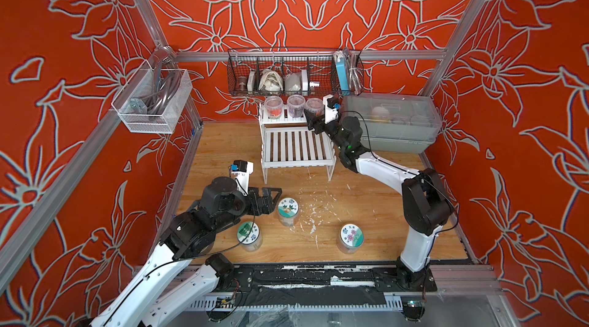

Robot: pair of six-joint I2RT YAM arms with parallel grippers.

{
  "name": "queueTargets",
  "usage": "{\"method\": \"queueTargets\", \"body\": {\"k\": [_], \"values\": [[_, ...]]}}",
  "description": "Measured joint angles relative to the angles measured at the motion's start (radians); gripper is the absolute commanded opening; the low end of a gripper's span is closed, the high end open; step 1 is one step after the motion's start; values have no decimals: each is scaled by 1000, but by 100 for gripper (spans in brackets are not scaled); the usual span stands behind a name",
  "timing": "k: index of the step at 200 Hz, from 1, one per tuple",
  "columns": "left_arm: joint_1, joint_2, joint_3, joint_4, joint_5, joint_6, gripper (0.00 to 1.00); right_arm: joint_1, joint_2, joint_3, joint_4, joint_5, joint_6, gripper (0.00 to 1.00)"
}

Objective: Place the seed container on the shelf
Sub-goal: Place the seed jar on the shelf.

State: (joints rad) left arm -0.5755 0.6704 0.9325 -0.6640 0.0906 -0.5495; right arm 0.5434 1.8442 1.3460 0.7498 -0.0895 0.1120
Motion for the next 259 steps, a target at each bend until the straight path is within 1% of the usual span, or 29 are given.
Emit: {"method": "queueTargets", "body": {"k": [151,208,259], "values": [[0,-18,0,0,0,0,97,-1,-18,-1,-75,28,-35,79],[0,-30,-1,0,0,-1,97,-12,-18,39,-122,30,-37,77],[0,-38,-16,0,-2,-1,97,-18,3,77,-122,42,-37,77]]}}
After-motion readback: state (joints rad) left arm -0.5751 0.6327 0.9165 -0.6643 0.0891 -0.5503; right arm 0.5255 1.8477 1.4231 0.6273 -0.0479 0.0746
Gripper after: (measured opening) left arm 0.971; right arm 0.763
